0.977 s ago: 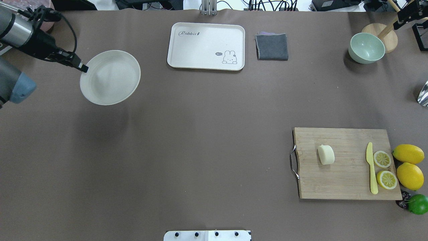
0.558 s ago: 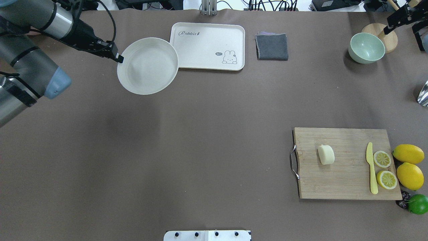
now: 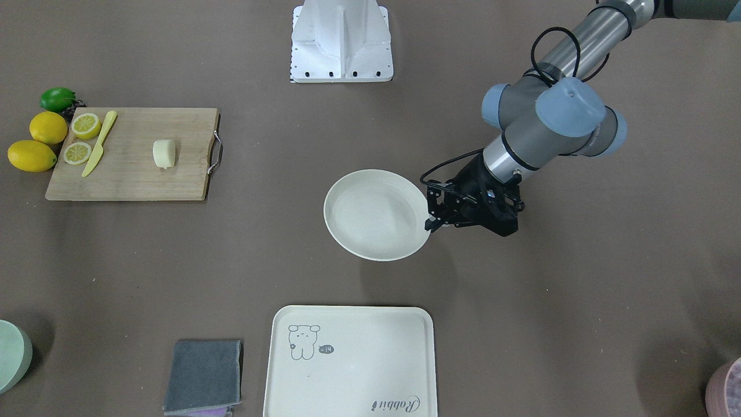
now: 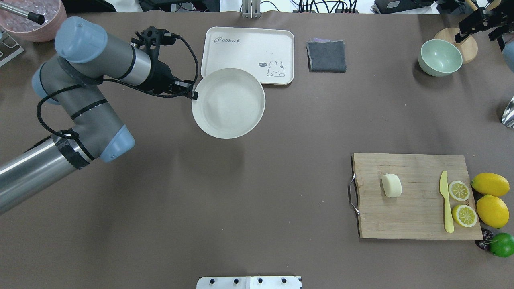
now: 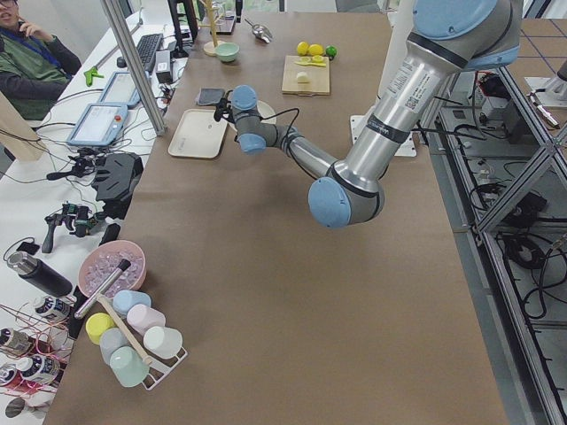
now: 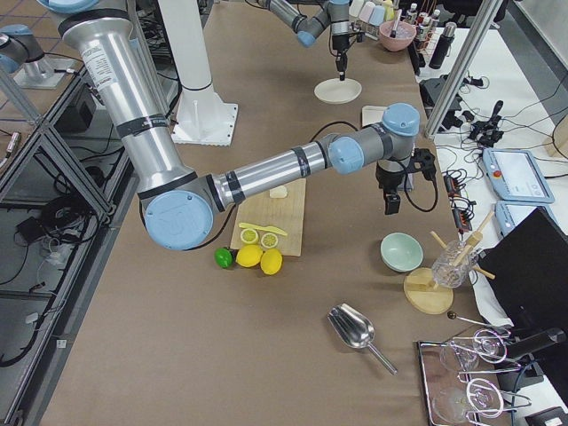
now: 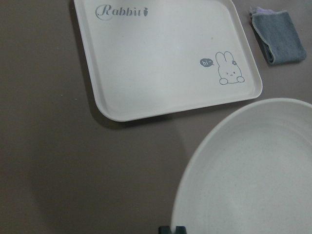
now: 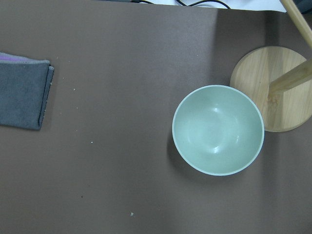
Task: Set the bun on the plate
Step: 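Carry the plate with the left gripper to the table center and set it down, then open and withdraw the left gripper while the right gripper reaches toward the bun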
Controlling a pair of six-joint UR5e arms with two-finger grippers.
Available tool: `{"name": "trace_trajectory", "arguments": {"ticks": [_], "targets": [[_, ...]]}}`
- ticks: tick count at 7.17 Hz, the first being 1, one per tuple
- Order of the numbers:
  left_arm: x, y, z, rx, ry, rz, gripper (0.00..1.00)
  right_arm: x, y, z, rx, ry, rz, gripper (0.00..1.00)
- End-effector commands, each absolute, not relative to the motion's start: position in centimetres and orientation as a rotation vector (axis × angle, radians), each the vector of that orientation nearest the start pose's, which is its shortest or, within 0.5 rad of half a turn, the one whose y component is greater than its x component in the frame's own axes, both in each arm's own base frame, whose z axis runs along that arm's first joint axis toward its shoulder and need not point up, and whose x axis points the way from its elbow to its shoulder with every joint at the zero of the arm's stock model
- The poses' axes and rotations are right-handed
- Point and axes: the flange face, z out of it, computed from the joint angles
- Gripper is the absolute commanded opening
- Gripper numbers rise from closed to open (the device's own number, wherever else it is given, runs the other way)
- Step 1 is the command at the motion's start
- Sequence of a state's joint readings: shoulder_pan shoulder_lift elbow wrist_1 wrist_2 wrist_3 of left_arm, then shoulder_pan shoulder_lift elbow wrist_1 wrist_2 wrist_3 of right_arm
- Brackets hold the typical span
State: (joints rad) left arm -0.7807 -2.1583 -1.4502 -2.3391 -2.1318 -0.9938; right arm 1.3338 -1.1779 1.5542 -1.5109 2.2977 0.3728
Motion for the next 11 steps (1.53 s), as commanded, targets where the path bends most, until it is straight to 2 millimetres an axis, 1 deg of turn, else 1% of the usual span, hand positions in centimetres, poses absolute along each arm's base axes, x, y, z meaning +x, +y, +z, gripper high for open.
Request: {"name": "trace_trajectory", "arguments": {"ticks": [1,2,3,4,5,6,7,8,9,10,11], "targets": [[49.9,-49.6,26.8,0.398,1.226,0.179,0.00,-9.3,-64.7,43.5,0.182,-0.809,-0.041,1.00],[51.5,-47.4,25.9,0.402,1.237,0.173,0.00,-9.4,-65.1,42.2,0.200,-0.814,-0.049,1.00],[51.7,-47.2,26.1,0.401,1.233,0.176,0.00,-9.4,-65.3,41.8,0.206,-0.815,-0.051,1.00],[51.8,-46.9,27.1,0.397,1.222,0.181,0.68,-9.5,-65.3,41.7,0.205,-0.820,-0.053,1.00],[51.6,-47.1,26.9,0.421,1.214,0.163,0.96,-9.7,-65.1,41.4,0.204,-0.835,-0.060,1.00],[50.9,-47.4,26.4,0.440,1.219,0.152,0.97,-10.0,-64.8,40.5,0.214,-0.852,-0.076,1.00],[48.9,-47.9,25.4,0.468,1.236,0.136,0.97,-11.2,-64.0,38.9,0.229,-0.869,-0.107,1.00],[45.4,-50.7,25.5,0.501,1.225,0.089,0.97,-12.0,-63.7,38.8,0.229,-0.867,-0.120,1.00],[42.8,-52.6,26.6,0.511,1.205,0.056,0.97,-12.3,-63.5,39.5,0.221,-0.861,-0.125,1.00],[39.4,-55.2,27.0,0.524,1.190,0.015,0.97,-13.5,-62.4,39.6,0.208,-0.874,-0.144,1.00],[35.2,-57.9,27.4,0.526,1.186,-0.021,0.97,-15.8,-60.7,41.3,0.151,-0.881,-0.154,1.00]]}}
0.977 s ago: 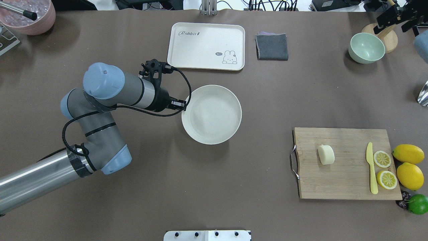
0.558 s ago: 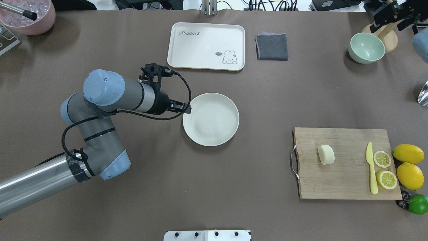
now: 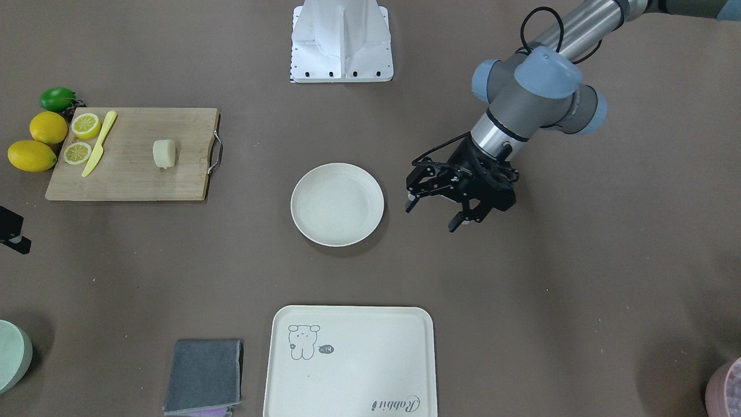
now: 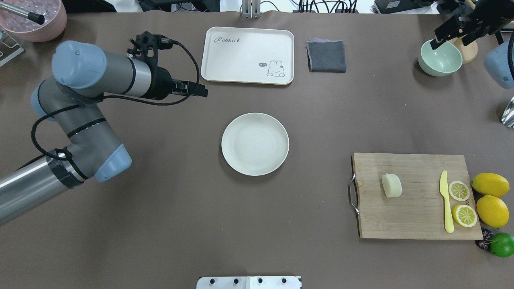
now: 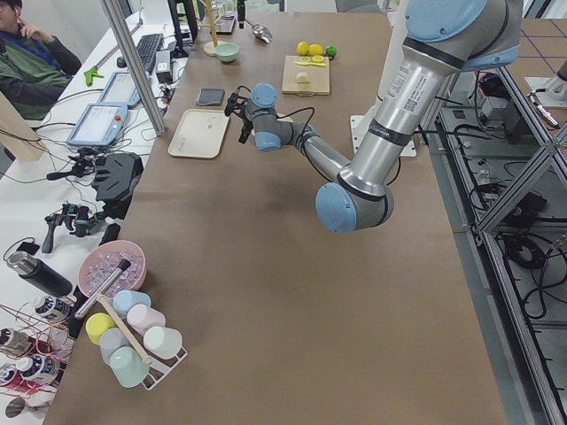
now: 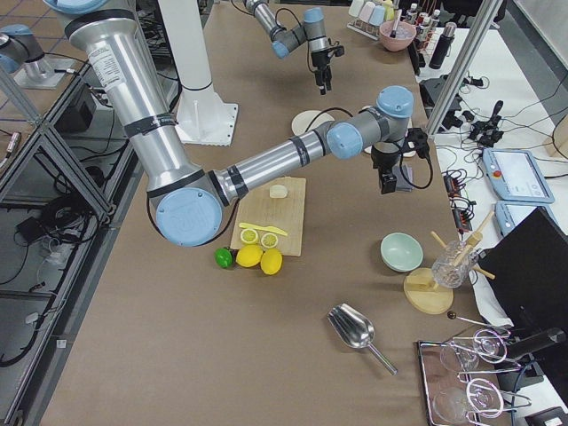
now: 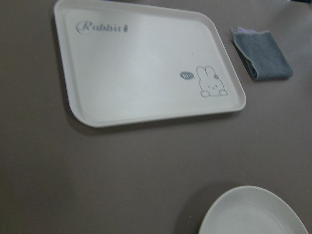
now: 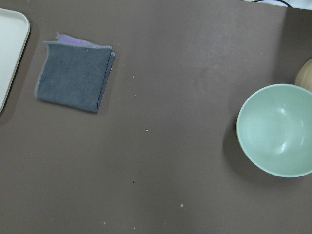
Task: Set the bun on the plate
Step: 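Open and withdraw the left gripper while the right gripper reaches toward the bun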
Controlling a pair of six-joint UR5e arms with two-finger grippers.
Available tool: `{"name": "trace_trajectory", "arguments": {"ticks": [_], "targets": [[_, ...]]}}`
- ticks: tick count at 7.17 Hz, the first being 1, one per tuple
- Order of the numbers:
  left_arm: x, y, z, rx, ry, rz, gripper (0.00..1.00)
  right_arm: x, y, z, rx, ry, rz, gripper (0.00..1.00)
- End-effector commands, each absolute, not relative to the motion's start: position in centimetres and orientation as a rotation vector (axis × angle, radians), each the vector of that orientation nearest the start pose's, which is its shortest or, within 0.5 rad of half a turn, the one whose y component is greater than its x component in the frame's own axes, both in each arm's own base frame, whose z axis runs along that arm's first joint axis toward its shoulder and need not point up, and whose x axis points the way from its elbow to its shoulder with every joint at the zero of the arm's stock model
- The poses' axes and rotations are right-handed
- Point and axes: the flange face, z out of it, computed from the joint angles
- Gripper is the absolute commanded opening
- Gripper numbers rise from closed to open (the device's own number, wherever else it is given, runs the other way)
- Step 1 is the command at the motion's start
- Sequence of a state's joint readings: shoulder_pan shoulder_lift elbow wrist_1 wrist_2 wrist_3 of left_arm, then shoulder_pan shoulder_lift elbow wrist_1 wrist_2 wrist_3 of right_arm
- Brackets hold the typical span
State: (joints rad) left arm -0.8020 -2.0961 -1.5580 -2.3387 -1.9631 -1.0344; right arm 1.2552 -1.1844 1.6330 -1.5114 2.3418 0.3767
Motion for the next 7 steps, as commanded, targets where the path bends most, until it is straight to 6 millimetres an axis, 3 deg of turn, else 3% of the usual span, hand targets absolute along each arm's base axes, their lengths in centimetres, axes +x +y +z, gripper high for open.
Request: {"name": "trace_trajectory", "arguments": {"ticks": [1,3,4,5,6,7], "targets": [[33.7,-59.6,29.4,0.528,1.148,-0.027,0.97,-17.8,-58.3,41.5,0.115,-0.904,-0.171,1.00],[29.3,-63.7,33.0,0.554,1.058,-0.068,0.98,-22.6,-52.3,41.5,0.015,-0.912,-0.138,1.00],[28.1,-65.0,34.5,0.566,1.019,-0.057,0.98,-23.8,-49.4,41.9,-0.012,-0.892,-0.129,1.00],[27.7,-65.4,35.4,0.560,1.005,-0.065,0.98,-25.8,-46.4,42.1,-0.048,-0.876,-0.134,1.00],[27.5,-65.5,35.7,0.563,1.006,-0.068,0.98,-28.9,-44.4,41.6,-0.076,-0.846,-0.102,1.00],[27.2,-64.9,36.2,0.582,1.021,-0.064,0.98,-30.5,-42.5,41.7,-0.049,-0.807,-0.113,1.00]]}}
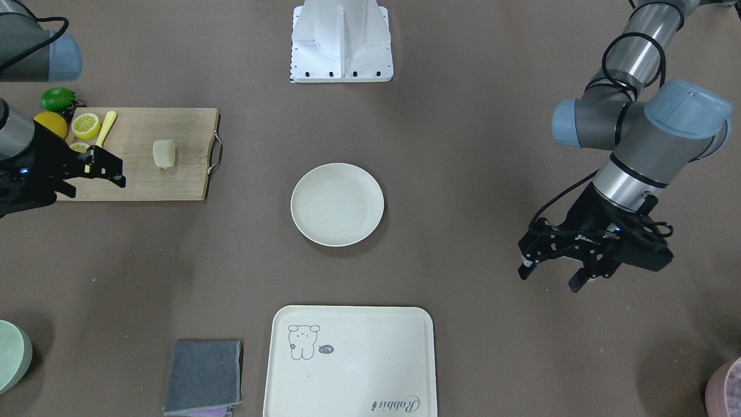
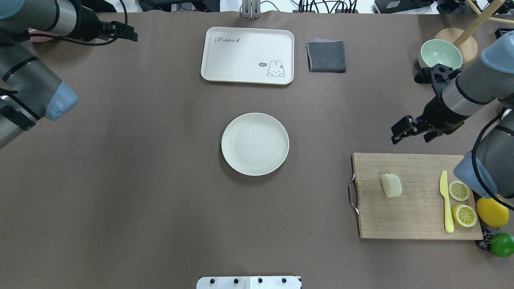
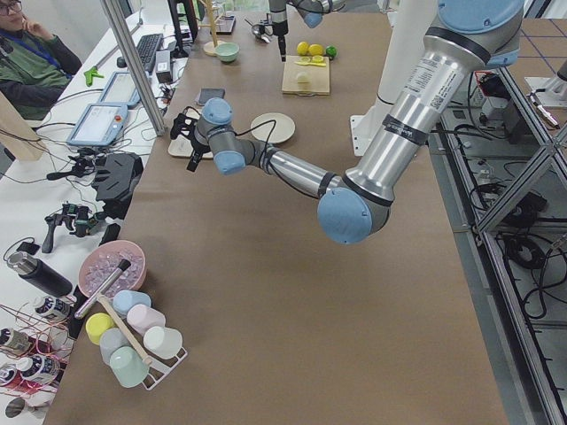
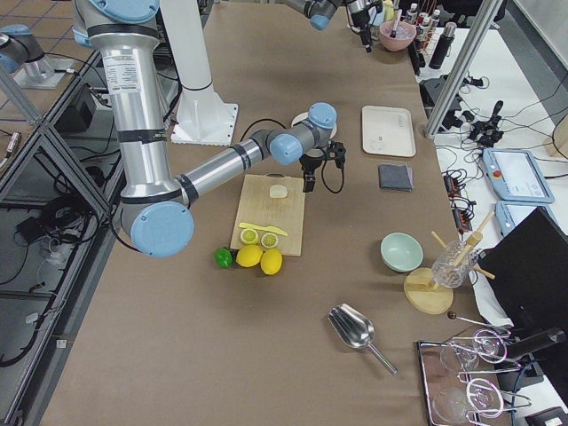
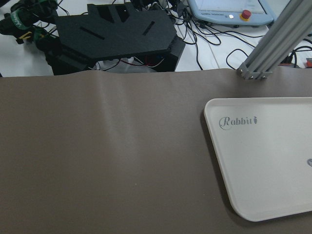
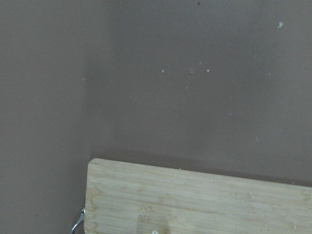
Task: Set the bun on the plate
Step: 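Open and withdraw the left gripper while the right gripper reaches toward the bun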
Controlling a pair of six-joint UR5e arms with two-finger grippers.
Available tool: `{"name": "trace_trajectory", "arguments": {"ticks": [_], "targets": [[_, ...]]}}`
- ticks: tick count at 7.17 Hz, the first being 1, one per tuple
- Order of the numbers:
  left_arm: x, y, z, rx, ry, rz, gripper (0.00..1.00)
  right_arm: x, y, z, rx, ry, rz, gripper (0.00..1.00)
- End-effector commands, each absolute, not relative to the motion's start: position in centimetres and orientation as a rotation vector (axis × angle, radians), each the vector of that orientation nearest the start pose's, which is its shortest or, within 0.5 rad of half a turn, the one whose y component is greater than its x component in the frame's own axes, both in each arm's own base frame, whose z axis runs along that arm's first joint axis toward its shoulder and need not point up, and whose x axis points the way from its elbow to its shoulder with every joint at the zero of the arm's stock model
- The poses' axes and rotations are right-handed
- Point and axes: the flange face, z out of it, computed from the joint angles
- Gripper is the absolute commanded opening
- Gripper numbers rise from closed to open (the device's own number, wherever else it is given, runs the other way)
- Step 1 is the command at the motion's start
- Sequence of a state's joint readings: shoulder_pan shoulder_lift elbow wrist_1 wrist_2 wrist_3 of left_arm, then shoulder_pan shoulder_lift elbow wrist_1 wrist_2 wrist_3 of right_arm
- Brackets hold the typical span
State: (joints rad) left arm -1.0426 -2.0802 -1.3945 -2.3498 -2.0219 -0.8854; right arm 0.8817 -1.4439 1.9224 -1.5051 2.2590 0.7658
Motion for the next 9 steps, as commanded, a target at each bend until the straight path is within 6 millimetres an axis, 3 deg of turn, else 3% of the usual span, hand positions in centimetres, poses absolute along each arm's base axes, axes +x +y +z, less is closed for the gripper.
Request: {"name": "trace_trajectory", "arguments": {"ticks": [1,2,6,9], "targets": [[27.1,-64.7,36.8,0.588,1.023,-0.059,0.98,-32.5,-41.0,42.2,-0.044,-0.770,-0.130,1.00],[27.1,-64.7,37.1,0.585,1.020,-0.062,0.98,-32.6,-40.5,43.5,-0.045,-0.740,-0.137,1.00],[26.8,-64.9,37.2,0.609,1.001,-0.084,0.98,-35.2,-39.2,45.3,-0.024,-0.727,-0.177,1.00],[25.9,-65.1,37.7,0.639,0.968,-0.118,0.98,-35.6,-37.9,46.1,-0.035,-0.726,-0.199,0.98]]}}
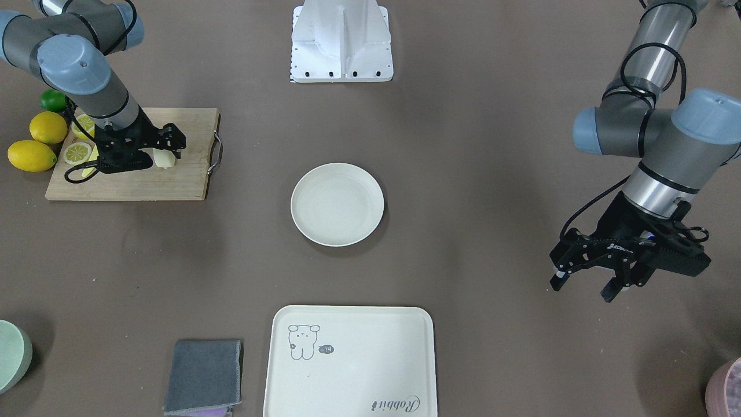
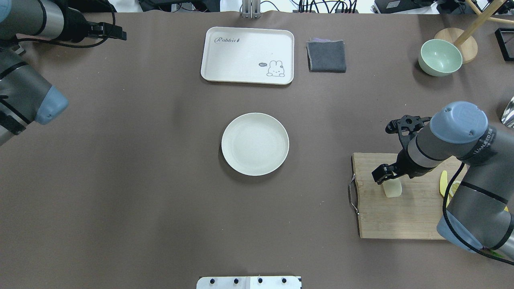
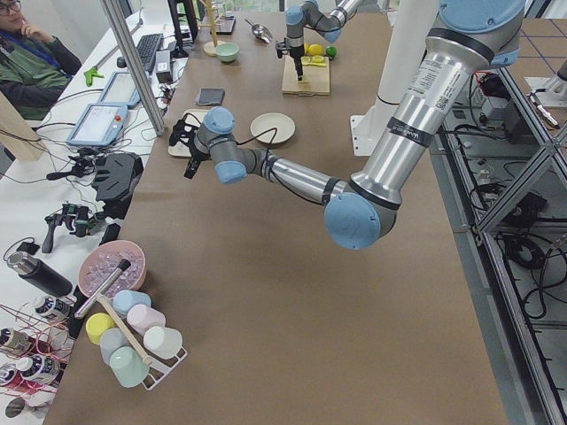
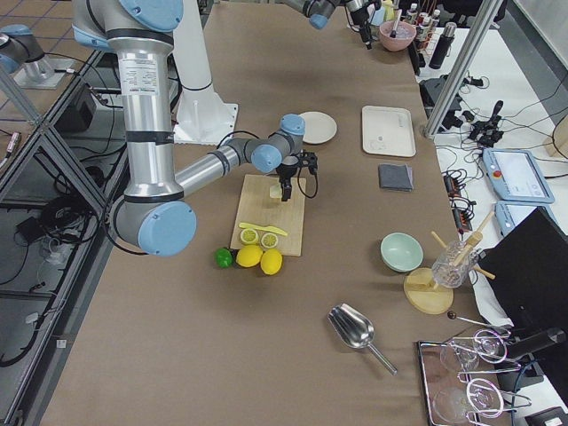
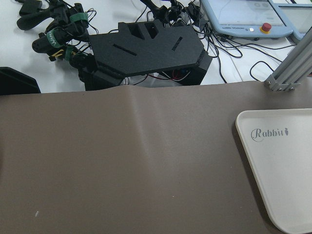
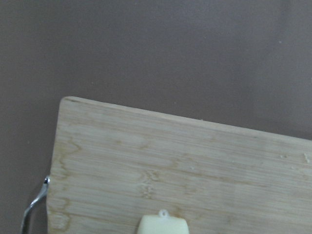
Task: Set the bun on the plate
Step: 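Grasp the pale bun on the wooden cutting board with the right gripper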
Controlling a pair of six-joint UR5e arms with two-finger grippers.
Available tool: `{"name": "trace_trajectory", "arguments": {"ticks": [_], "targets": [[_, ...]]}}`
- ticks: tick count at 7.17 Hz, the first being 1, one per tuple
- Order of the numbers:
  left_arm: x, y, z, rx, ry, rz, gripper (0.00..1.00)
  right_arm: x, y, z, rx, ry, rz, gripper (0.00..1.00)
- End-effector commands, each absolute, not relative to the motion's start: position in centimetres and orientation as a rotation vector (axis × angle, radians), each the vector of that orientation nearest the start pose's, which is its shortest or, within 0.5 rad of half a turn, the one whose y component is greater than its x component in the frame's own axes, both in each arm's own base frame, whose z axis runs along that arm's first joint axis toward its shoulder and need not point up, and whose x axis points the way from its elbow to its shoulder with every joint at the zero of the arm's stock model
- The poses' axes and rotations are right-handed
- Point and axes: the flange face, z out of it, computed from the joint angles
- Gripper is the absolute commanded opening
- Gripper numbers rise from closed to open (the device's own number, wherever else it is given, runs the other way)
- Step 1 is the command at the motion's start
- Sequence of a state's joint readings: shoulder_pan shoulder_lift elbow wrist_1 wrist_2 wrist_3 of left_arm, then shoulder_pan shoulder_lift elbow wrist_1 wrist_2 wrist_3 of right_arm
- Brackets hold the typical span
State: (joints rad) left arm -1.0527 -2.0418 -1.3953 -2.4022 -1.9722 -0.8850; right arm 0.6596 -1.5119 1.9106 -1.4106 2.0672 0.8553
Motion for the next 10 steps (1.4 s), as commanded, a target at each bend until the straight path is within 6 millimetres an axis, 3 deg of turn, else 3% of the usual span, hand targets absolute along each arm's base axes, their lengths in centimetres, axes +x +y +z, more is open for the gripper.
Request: {"name": "trace_trajectory", "arguments": {"ticks": [1,2,3,4,5,6,7,9,10], "targets": [[26.0,-65.1,37.7,0.646,0.961,-0.119,0.98,-35.4,-37.7,45.6,-0.034,-0.738,-0.203,0.78],[26.2,-65.0,37.8,0.643,0.961,-0.120,0.98,-35.5,-37.6,45.3,-0.030,-0.744,-0.209,0.50],[26.3,-64.8,38.3,0.636,0.959,-0.120,0.98,-35.5,-37.5,45.1,-0.029,-0.748,-0.210,0.09],[26.3,-64.8,38.5,0.642,0.949,-0.130,0.98,-35.6,-37.6,44.4,-0.013,-0.753,-0.211,0.00],[26.9,-64.4,38.5,0.654,0.949,-0.131,0.98,-35.7,-37.9,43.3,0.005,-0.766,-0.213,0.00],[26.8,-64.1,38.2,0.680,0.976,-0.129,0.98,-34.6,-38.2,41.8,0.033,-0.788,-0.203,0.00],[26.9,-63.9,38.4,0.678,0.979,-0.122,0.98,-32.6,-39.7,39.6,0.068,-0.826,-0.175,0.00],[27.6,-63.5,37.6,0.660,1.021,-0.074,0.98,-32.0,-45.6,32.7,0.186,-0.899,-0.122,0.00],[27.6,-63.4,37.8,0.651,1.026,-0.068,0.98,-34.0,-48.1,29.5,0.228,-0.922,-0.126,0.00]]}}
